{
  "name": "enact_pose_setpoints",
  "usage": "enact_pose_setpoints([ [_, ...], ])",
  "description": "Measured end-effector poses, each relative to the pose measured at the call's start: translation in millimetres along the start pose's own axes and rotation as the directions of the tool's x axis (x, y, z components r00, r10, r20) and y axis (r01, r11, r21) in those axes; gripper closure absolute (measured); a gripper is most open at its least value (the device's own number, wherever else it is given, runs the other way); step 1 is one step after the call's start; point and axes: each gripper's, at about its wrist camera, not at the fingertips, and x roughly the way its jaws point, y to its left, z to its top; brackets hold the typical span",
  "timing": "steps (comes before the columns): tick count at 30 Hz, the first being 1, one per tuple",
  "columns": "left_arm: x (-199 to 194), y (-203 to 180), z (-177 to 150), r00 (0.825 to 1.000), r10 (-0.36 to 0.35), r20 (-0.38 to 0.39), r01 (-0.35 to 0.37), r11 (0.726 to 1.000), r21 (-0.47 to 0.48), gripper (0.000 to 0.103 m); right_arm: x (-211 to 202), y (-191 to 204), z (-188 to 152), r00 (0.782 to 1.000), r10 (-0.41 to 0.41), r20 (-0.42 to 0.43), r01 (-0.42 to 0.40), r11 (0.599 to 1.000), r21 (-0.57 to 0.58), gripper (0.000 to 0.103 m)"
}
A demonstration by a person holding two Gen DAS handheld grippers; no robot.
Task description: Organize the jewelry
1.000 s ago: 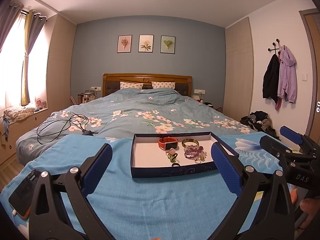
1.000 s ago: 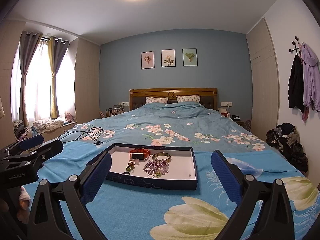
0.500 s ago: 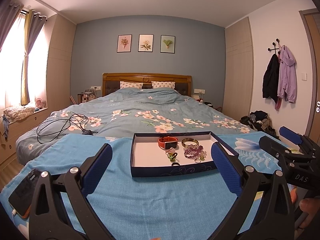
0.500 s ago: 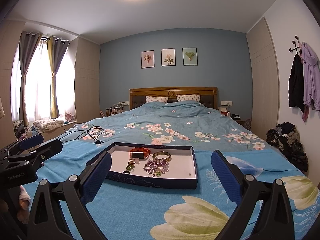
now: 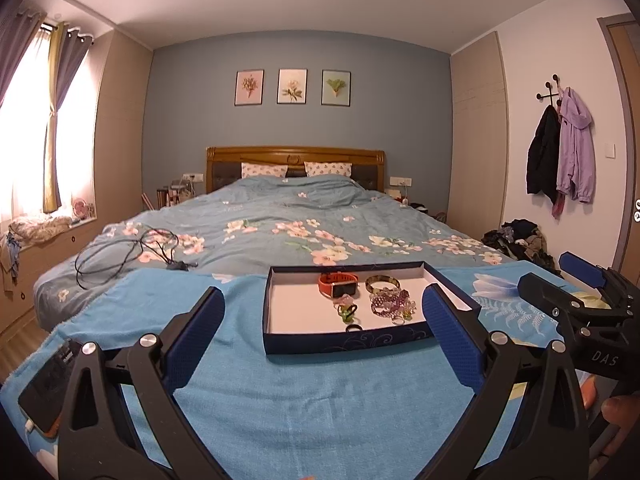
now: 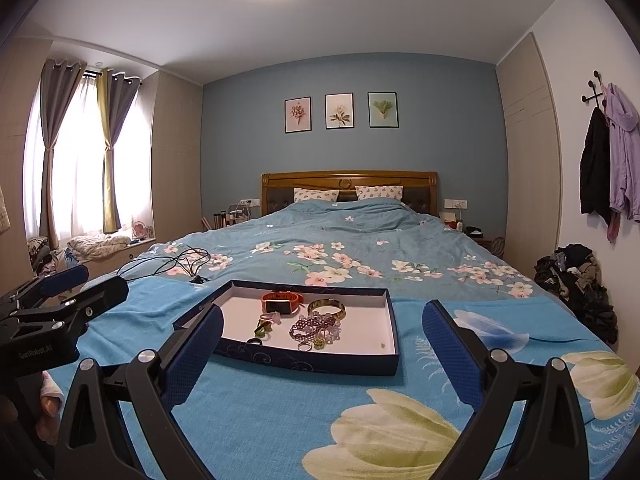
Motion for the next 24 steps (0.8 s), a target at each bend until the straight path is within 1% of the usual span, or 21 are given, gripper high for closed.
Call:
enact_pose_setpoints([
  [4,7.6,5.3,-2.0,0.999,-0.003,-0.039,0.002,1.0,-0.027,0.006,7.6,-9.6,-1.4,0.999,-0.007,-0.037,0.007,1.0,0.006,0.007],
  [6,12.5,7.4,-3.8,0.998,-0.001,-0.059,0.0,1.0,-0.027,0.006,19.5,-21.6,-4.1,0.994,-0.027,-0.105,0.028,1.0,0.01,0.007],
  [8,19.2,10.0,-5.2,0.996,0.0,-0.084,-0.002,1.0,-0.028,0.006,33.6,-36.3,-7.9,0.982,-0.043,-0.184,0.047,0.999,0.019,0.007],
  [9,22.7,12.4,-6.2,0.995,0.0,-0.097,-0.003,1.0,-0.03,0.006,44.5,-49.4,-11.4,0.968,-0.058,-0.243,0.067,0.997,0.026,0.007],
  [11,30.4,17.7,-8.0,0.992,0.004,-0.125,-0.008,0.999,-0.032,0.006,62.0,-73.7,-18.5,0.937,-0.087,-0.338,0.104,0.994,0.034,0.007],
  [12,34.0,20.6,-9.2,0.99,0.006,-0.138,-0.011,0.999,-0.033,0.006,74.3,-92.3,-23.1,0.908,-0.09,-0.408,0.123,0.991,0.054,0.007],
  [13,40.4,26.5,-11.0,0.987,0.01,-0.162,-0.017,0.999,-0.038,0.006,84.1,-108.7,-26.5,0.884,-0.084,-0.46,0.134,0.988,0.076,0.007],
  [14,46.1,32.1,-12.8,0.983,0.016,-0.185,-0.024,0.999,-0.043,0.006,90.9,-120.7,-29.9,0.866,-0.088,-0.492,0.15,0.985,0.088,0.007],
  [15,51.1,36.8,-15.0,0.979,0.024,-0.203,-0.034,0.998,-0.045,0.006,100.4,-137.6,-35.3,0.832,-0.105,-0.545,0.179,0.98,0.084,0.007],
  [16,58.1,44.2,-17.1,0.973,0.037,-0.229,-0.048,0.998,-0.045,0.006,108.0,-149.6,-39.4,0.804,-0.128,-0.581,0.204,0.977,0.067,0.007],
  [17,64.1,51.0,-18.9,0.967,0.042,-0.252,-0.055,0.997,-0.044,0.006,115.1,-166.5,-42.7,0.784,-0.14,-0.605,0.224,0.972,0.065,0.007],
  [18,68.6,56.6,-20.7,0.962,0.047,-0.268,-0.061,0.997,-0.046,0.006,119.5,-177.0,-46.3,0.768,-0.135,-0.626,0.235,0.969,0.079,0.007],
  [19,75.8,66.8,-22.1,0.954,0.052,-0.296,-0.072,0.996,-0.056,0.006,124.9,-191.4,-49.0,0.746,-0.15,-0.649,0.263,0.961,0.08,0.007],
  [20,79.4,74.2,-22.9,0.949,0.055,-0.31,-0.078,0.995,-0.064,0.006,127.3,-196.0,-49.5,0.738,-0.162,-0.655,0.274,0.959,0.071,0.007],
  [22,86.4,88.4,-23.2,0.939,0.073,-0.336,-0.099,0.993,-0.061,0.006,136.2,-211.6,-52.0,0.705,-0.204,-0.68,0.303,0.953,0.028,0.007],
  [23,91.0,96.6,-23.2,0.933,0.089,-0.35,-0.115,0.992,-0.054,0.006,138.6,-216.8,-51.5,0.708,-0.189,-0.681,0.294,0.955,0.041,0.007],
  [24,96.8,105.2,-23.6,0.925,0.099,-0.368,-0.125,0.991,-0.05,0.006,141.7,-222.5,-50.8,0.71,-0.189,-0.678,0.295,0.954,0.043,0.007],
])
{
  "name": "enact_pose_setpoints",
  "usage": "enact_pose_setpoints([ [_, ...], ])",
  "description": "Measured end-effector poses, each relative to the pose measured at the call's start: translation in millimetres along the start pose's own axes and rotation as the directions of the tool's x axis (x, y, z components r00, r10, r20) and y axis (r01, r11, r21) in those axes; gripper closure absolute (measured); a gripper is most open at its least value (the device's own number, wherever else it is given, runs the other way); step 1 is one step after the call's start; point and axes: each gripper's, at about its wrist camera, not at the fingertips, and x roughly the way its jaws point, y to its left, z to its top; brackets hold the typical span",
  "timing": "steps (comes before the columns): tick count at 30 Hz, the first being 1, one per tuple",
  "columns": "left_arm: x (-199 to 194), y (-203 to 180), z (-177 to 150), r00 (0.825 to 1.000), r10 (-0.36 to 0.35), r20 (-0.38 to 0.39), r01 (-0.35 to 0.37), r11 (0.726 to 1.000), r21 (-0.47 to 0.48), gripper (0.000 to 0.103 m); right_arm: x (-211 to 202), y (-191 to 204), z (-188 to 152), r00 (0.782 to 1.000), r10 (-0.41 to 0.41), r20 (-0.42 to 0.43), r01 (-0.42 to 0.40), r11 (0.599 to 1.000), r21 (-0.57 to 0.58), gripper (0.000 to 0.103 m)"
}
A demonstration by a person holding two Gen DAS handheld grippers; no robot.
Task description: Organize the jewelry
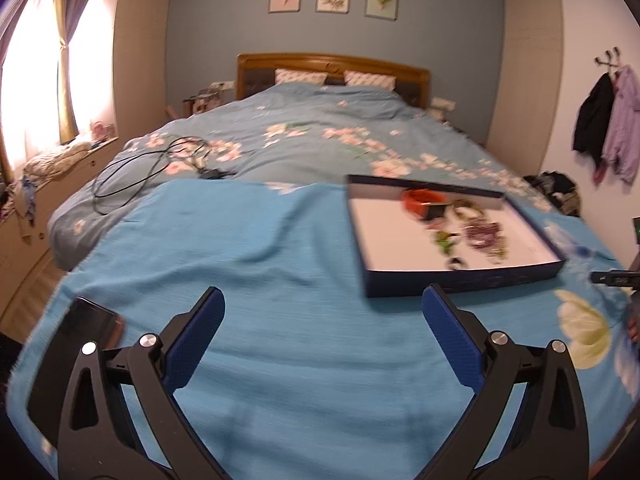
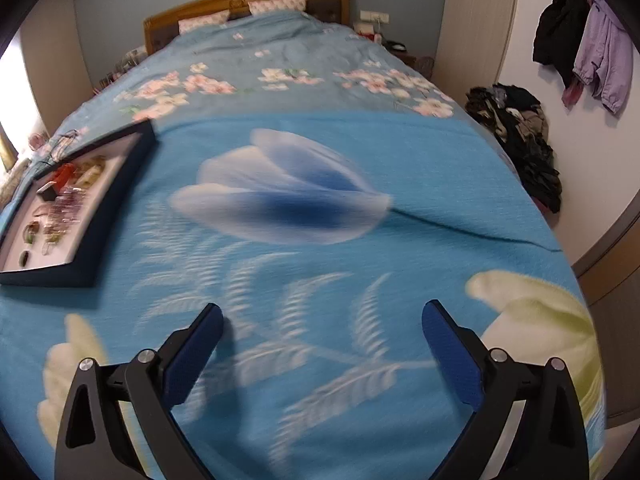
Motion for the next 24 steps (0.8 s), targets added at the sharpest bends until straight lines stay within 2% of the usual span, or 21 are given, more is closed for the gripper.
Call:
enact_pose_setpoints([
  [5,29.3,30.0,10.1,0.996,0.046,-0.081,-0.046,0.999,0.002,0.006,11.9,-9.2,14.7,1.0,0.017,-0.007,-0.018,1.0,-0.02,0.005],
  [10,63.5,55.7,20.4,0.984,0.044,-0.175,-0.045,0.999,0.0,0.006,11.5,-12.3,16.1,1.0,0.016,-0.007,-0.016,1.0,-0.021,0.005],
  [12,78.8,61.0,22.6,0.973,0.076,-0.22,-0.074,0.997,0.017,0.006,11.6,-12.7,16.2,1.0,0.017,-0.007,-0.017,1.0,-0.021,0.005],
  [16,105.3,69.1,24.2,0.95,0.075,-0.303,-0.08,0.997,-0.004,0.006,11.6,-12.4,16.0,1.0,0.017,-0.007,-0.017,1.0,-0.021,0.005],
  [24,124.7,67.6,26.8,0.939,0.103,-0.329,-0.098,0.995,0.033,0.005,11.7,-12.3,16.0,1.0,0.017,-0.006,-0.017,1.0,-0.021,0.005],
])
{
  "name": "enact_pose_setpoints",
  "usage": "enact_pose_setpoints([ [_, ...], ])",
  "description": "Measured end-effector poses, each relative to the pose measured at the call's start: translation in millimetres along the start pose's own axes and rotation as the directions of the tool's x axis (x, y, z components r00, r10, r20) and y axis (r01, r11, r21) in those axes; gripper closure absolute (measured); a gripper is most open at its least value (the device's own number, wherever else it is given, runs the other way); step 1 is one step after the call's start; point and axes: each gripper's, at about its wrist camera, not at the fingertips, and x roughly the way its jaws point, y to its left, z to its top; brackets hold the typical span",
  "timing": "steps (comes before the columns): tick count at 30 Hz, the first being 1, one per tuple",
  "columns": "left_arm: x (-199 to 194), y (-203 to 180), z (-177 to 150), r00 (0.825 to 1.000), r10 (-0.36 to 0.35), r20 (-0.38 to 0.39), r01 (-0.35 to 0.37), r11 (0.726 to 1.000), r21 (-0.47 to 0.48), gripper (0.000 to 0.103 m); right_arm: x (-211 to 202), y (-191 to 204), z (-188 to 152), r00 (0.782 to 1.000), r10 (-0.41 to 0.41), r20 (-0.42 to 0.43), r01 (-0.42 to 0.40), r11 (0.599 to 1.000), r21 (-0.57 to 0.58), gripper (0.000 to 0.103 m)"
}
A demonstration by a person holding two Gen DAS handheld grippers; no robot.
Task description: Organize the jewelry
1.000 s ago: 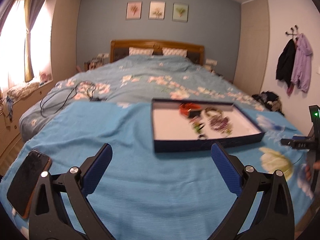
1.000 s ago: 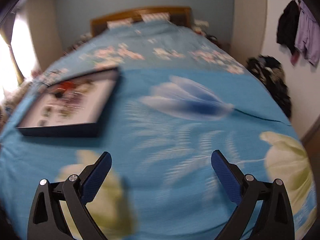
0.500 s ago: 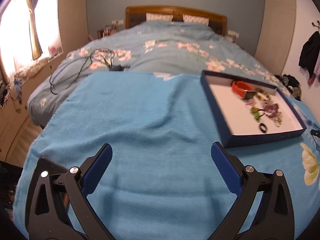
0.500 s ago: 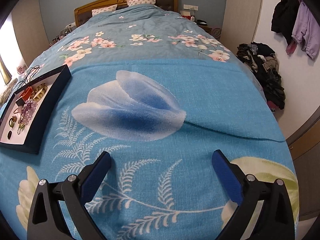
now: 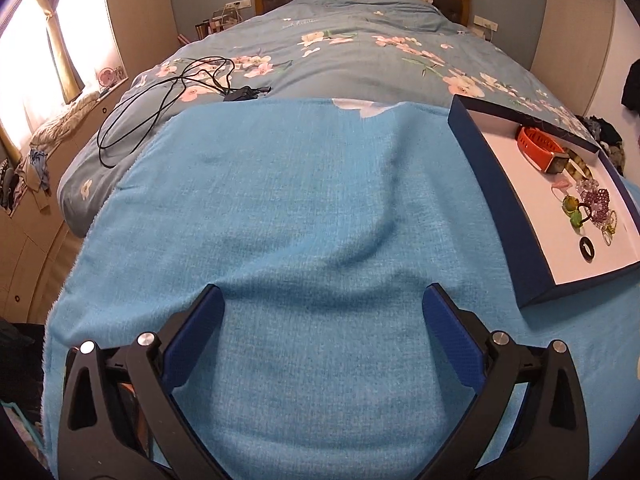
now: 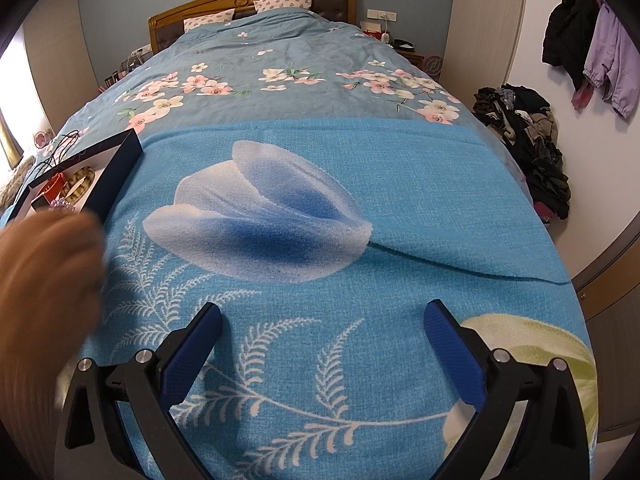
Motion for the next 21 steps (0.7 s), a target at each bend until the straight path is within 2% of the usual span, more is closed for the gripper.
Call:
enact_pose_setpoints([
  [21,1.2,-1.1,1.8,1.0,0.001,-0.001,-0.001,1.0,-0.004,0.005,0.0,-0.3,-0.5,1.0,0.0,0.0,0.0,1.0,0.0,0.005],
])
